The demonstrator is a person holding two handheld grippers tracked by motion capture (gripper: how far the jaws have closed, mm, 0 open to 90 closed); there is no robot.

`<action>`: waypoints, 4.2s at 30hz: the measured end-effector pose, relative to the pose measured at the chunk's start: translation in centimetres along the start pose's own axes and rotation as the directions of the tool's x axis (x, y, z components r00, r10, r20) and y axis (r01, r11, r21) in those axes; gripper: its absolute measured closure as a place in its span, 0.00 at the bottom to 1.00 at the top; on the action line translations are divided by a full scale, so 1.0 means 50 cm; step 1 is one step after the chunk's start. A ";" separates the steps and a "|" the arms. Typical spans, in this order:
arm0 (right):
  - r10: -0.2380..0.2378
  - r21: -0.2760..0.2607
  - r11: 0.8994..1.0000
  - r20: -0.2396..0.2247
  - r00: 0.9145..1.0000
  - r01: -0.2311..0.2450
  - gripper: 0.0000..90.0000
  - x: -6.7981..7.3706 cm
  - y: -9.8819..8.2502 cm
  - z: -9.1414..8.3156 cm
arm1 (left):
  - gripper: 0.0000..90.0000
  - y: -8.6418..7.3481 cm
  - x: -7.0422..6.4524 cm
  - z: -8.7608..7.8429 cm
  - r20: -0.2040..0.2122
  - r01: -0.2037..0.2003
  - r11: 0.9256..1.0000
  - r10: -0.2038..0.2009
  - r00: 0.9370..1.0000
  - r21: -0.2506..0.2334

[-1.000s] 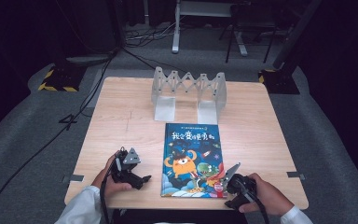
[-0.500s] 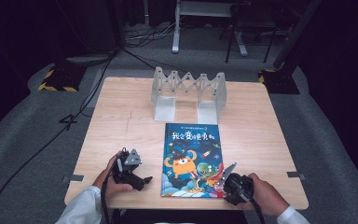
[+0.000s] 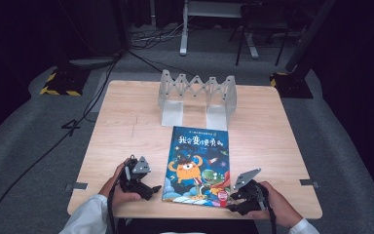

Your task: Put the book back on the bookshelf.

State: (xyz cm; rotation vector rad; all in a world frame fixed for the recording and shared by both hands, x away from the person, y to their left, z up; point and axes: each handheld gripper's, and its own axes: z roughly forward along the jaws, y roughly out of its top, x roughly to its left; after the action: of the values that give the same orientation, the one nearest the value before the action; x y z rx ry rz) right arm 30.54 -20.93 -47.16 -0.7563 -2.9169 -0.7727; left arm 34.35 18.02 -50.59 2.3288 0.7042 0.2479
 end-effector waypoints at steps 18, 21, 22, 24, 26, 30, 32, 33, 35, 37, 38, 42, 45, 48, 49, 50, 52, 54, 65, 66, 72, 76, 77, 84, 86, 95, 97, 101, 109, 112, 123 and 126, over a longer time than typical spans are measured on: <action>-0.062 0.178 0.983 0.136 0.989 0.037 0.61 0.038 0.021 0.005 | 0.31 0.005 -0.032 0.000 0.085 -0.089 0.994 0.094 0.992 -0.061; -0.072 0.194 0.980 0.135 0.988 0.044 0.64 0.036 0.025 0.005 | 0.34 0.006 -0.032 0.000 0.087 -0.089 0.994 0.094 0.992 -0.063; -0.067 0.193 0.980 0.133 0.989 0.041 0.66 0.035 0.026 0.005 | 0.34 0.006 -0.032 0.000 0.087 -0.089 0.994 0.094 0.992 -0.063; -0.064 0.194 0.980 0.132 0.989 0.037 0.66 0.032 0.027 0.004 | 0.34 0.007 -0.033 0.000 0.085 -0.083 0.995 0.088 0.992 -0.059; -0.067 0.193 0.980 0.137 0.988 0.039 0.66 0.032 0.026 0.005 | 0.34 0.007 -0.034 0.001 0.084 -0.079 0.995 0.083 0.993 -0.058; -0.059 0.174 0.984 0.131 0.990 0.036 0.65 0.030 0.022 0.003 | 0.34 0.007 -0.034 0.001 0.085 -0.078 0.995 0.083 0.993 -0.060; -0.052 0.155 0.987 0.109 0.993 0.034 0.62 0.027 0.018 0.001 | 0.34 0.007 -0.034 0.001 0.086 -0.078 0.995 0.084 0.993 -0.062; -0.044 0.149 0.988 0.096 0.994 0.029 0.62 0.025 0.016 0.000 | 0.34 0.007 -0.034 0.001 0.086 -0.079 0.995 0.084 0.993 -0.062; -0.040 0.143 0.989 0.080 0.996 0.028 0.61 0.022 0.015 -0.001 | 0.34 0.007 -0.034 0.001 0.086 -0.079 0.995 0.084 0.993 -0.062; -0.046 0.160 0.986 0.053 0.998 0.037 0.61 0.022 0.013 -0.002 | 0.34 0.007 -0.034 0.001 0.083 -0.081 0.995 0.086 0.993 -0.062; -0.051 0.183 0.982 0.030 0.998 0.045 0.61 0.024 0.014 -0.004 | 0.34 0.007 -0.035 0.001 0.084 -0.081 0.995 0.086 0.993 -0.062; -0.065 0.207 0.977 0.036 0.997 0.056 0.61 0.029 0.020 -0.002 | 0.34 0.007 -0.035 0.001 0.084 -0.081 0.995 0.086 0.993 -0.063; -0.061 0.228 0.972 0.034 0.998 0.052 0.63 0.027 0.026 0.000 | 0.34 0.007 -0.035 0.001 0.084 -0.081 0.995 0.086 0.993 -0.063; -0.078 0.259 0.964 0.081 0.994 0.054 0.70 0.031 0.034 0.003 | 0.34 0.007 -0.035 0.001 0.084 -0.081 0.995 0.086 0.993 -0.063; -0.101 0.282 0.957 0.112 0.989 0.066 0.68 0.041 0.039 0.007 | 0.34 0.007 -0.035 0.001 0.084 -0.081 0.995 0.086 0.993 -0.063; -0.109 0.303 0.951 0.140 0.984 0.062 0.68 0.050 0.045 0.011 | 0.34 0.007 -0.035 0.001 0.083 -0.080 0.995 0.086 0.993 -0.063; -0.137 0.320 0.944 0.173 0.975 0.076 0.77 0.056 0.048 0.012 | 0.34 0.006 -0.036 0.001 0.082 -0.080 0.995 0.085 0.993 -0.063; -0.126 0.312 0.948 0.188 0.974 0.062 0.80 0.056 0.045 0.010 | 0.34 0.006 -0.036 0.001 0.082 -0.080 0.995 0.086 0.993 -0.064; 0.040 0.084 0.996 0.046 0.998 -0.044 0.83 0.015 -0.002 -0.007 | 0.35 0.006 -0.036 0.001 0.084 -0.080 0.995 0.086 0.993 -0.065; 0.035 0.068 0.997 0.036 0.999 -0.037 0.83 0.014 -0.006 -0.007 | 0.35 0.006 -0.036 0.001 0.084 -0.081 0.995 0.086 0.993 -0.065; 0.036 -0.007 0.999 -0.043 0.998 -0.037 0.65 0.003 -0.014 -0.014 | 0.35 0.006 -0.036 0.001 0.085 -0.081 0.995 0.086 0.993 -0.065; 0.044 -0.074 0.996 -0.102 0.994 -0.051 0.55 -0.008 -0.011 -0.023 | 0.35 0.006 -0.035 0.001 0.085 -0.081 0.995 0.086 0.993 -0.065; 0.048 -0.095 0.994 -0.118 0.992 -0.059 0.53 -0.010 -0.010 -0.026 | 0.35 0.006 -0.035 0.001 0.085 -0.081 0.995 0.087 0.993 -0.064; 0.086 -0.217 0.968 -0.183 0.979 -0.126 0.43 -0.048 0.005 -0.040 | 0.35 0.006 -0.035 0.001 0.086 -0.080 0.995 0.086 0.993 -0.067; 0.088 -0.229 0.964 -0.201 0.976 -0.135 0.42 -0.053 0.008 -0.041 | 0.35 0.006 -0.035 0.001 0.086 -0.082 0.994 0.088 0.992 -0.066; 0.139 -0.302 0.928 -0.264 0.955 -0.218 0.41 -0.113 0.033 -0.043 | 0.35 0.006 -0.035 0.001 0.088 -0.086 0.994 0.091 0.992 -0.066; 0.134 -0.301 0.932 -0.233 0.963 -0.203 0.41 -0.117 0.043 -0.038 | 0.35 0.006 -0.034 0.001 0.087 -0.087 0.994 0.093 0.992 -0.066; 0.133 -0.329 0.923 -0.210 0.969 -0.198 0.41 -0.136 0.067 -0.028 | 0.33 0.007 -0.033 0.002 0.085 -0.084 0.994 0.090 0.992 -0.064; 0.114 -0.358 0.915 -0.217 0.970 -0.187 0.38 -0.168 0.109 0.005 | 0.26 0.008 -0.032 0.004 0.069 -0.071 0.996 0.075 0.995 -0.055; 0.115 -0.374 0.907 -0.218 0.969 -0.192 0.38 -0.177 0.118 0.015 | 0.24 0.009 -0.031 0.004 0.061 -0.065 0.997 0.068 0.996 -0.049; 0.133 -0.388 0.897 -0.217 0.967 -0.210 0.39 -0.197 0.124 0.022 | 0.18 0.009 -0.020 0.005 0.043 -0.045 0.998 0.047 0.998 -0.042; 0.121 -0.397 0.896 -0.209 0.970 -0.197 0.42 -0.195 0.123 0.020 | 0.18 0.009 -0.018 0.005 0.036 -0.039 0.998 0.041 0.999 -0.040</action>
State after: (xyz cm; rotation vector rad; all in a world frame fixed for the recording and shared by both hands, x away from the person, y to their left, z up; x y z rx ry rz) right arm 42.10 -20.15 -46.68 -0.8844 -2.5155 -1.3870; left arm 33.87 17.11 -50.46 2.3061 0.6300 0.2346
